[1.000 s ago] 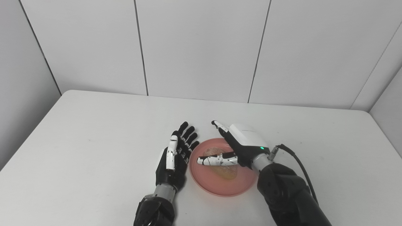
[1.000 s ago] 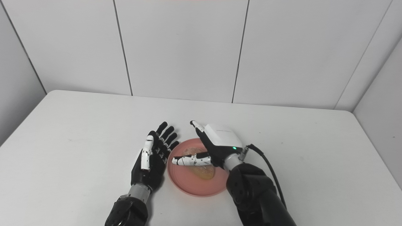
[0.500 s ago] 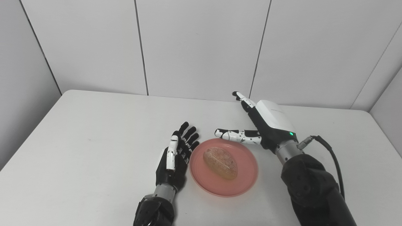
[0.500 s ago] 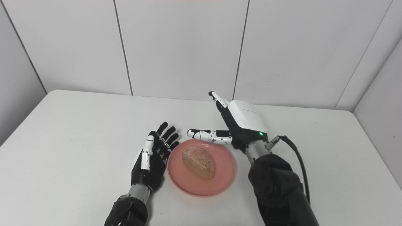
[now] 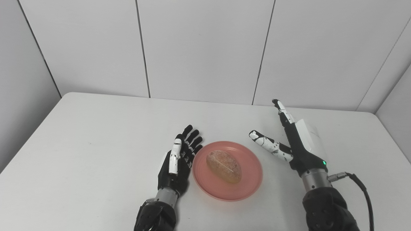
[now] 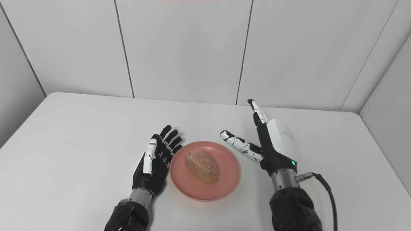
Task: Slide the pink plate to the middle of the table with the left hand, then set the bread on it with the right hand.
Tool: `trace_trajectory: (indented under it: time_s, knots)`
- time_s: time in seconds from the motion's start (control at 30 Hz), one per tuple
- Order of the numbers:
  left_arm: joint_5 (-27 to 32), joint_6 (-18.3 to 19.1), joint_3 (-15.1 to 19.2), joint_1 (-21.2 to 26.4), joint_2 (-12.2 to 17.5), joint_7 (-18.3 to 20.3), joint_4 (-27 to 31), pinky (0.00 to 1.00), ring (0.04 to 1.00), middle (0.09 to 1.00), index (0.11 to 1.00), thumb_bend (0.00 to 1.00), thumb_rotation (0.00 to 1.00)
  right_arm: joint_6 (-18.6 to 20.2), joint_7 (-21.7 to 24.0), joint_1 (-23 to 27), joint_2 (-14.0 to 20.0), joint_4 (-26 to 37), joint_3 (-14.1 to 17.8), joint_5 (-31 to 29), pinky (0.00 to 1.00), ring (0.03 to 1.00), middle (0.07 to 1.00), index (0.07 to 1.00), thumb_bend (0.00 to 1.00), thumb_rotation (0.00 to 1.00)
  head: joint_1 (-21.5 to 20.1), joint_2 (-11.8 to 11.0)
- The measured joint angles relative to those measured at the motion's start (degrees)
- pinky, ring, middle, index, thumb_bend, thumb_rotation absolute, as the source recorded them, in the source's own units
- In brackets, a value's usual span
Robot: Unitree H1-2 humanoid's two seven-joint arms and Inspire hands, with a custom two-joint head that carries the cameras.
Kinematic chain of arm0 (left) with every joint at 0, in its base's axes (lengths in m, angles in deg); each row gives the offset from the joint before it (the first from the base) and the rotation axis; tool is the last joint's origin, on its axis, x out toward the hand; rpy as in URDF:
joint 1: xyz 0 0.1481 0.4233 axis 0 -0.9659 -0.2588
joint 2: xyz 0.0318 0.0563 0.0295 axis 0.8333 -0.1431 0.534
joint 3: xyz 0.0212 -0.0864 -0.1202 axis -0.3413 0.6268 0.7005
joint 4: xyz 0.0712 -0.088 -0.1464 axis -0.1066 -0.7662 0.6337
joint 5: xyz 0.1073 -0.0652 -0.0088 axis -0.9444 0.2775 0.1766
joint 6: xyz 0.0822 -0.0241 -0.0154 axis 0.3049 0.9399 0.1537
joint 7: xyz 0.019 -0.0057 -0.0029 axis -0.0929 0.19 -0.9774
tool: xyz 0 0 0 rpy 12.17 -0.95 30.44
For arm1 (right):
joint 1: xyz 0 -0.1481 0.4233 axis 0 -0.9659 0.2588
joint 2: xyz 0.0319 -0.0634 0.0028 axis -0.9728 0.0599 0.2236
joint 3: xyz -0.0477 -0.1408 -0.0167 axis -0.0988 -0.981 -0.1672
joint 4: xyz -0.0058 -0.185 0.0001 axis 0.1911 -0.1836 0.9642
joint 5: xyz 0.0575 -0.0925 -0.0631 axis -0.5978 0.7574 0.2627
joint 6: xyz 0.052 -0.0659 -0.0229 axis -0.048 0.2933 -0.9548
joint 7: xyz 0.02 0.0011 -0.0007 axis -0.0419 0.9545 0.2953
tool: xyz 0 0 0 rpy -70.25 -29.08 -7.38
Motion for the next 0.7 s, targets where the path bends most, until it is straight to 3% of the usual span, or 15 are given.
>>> trace_trajectory:
  time_s: [0.3, 0.47, 0.57, 0.7]
  knots:
    - [-2.0, -0.1, -0.4, -1.4, 0.9, 0.0, 1.7, 0.92, 0.908, 0.915, 0.906, 0.42, 1.00, -2.9, -3.7, -4.9, -1.3, -3.7, 1.9, -8.8, 0.91, 0.960, 0.978, 0.986, 0.75, 1.00, -0.4, -0.5]
    - [-3.1, -0.8, -0.5, -1.7, 0.9, 0.0, 1.9, 0.93, 0.913, 0.918, 0.908, 0.42, 1.00, -3.5, -4.8, -6.7, -4.1, -5.6, 4.3, -16.7, 0.86, 0.966, 0.976, 0.978, 0.73, 1.00, -0.4, -0.9]
    - [-3.7, -0.8, -0.5, -2.2, 0.9, -0.3, 2.6, 0.92, 0.913, 0.920, 0.908, 0.42, 1.00, -4.1, -4.9, -7.5, -4.9, -5.9, 5.2, -20.3, 0.82, 0.954, 0.979, 0.975, 0.62, 1.00, -0.1, -1.1]
    - [-4.9, -1.0, -0.5, -2.9, 1.0, -0.4, 3.2, 0.92, 0.920, 0.930, 0.919, 0.41, 1.00, -5.3, -5.1, -8.0, -5.4, -7.6, 5.8, -24.0, 0.89, 0.946, 0.969, 0.966, 0.52, 1.00, -0.1, -1.2]
